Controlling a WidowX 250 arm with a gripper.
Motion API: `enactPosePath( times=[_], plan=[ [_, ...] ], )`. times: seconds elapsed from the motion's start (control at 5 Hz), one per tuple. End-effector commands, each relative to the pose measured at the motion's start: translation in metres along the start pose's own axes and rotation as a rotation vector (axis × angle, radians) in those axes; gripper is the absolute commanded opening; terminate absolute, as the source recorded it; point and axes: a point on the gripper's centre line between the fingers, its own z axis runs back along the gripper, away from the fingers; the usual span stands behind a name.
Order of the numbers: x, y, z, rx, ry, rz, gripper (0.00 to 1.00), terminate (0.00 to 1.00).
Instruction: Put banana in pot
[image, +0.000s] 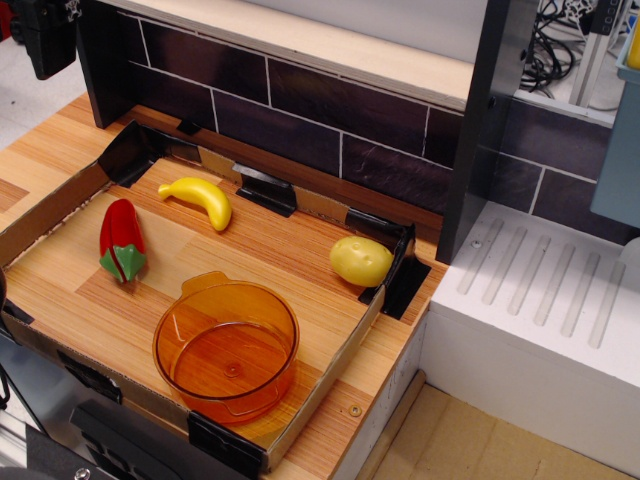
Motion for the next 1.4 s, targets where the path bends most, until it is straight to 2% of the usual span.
enactPosePath(
  times=[0.0,0.2,0.4,0.6,0.8,1.0,1.2],
  plan=[
    [0.000,0.000,0.000,0.000,0.000,0.000,1.00,0.00],
    [0.005,-0.014,-0.010,-0.005,-0.022,0.227,1.00,0.00],
    [0.009,-0.025,-0.016,-0.065,-0.033,0.430,1.00,0.00],
    [0.017,-0.035,-0.030,-0.088,-0.071,0.683,1.00,0.00],
    [0.021,-0.049,-0.042,-0.149,-0.170,0.844,1.00,0.00],
    [0.027,-0.060,-0.054,-0.178,-0.152,0.945,1.00,0.00],
    [0.036,-0.068,-0.060,-0.176,-0.145,0.981,1.00,0.00]
  ],
)
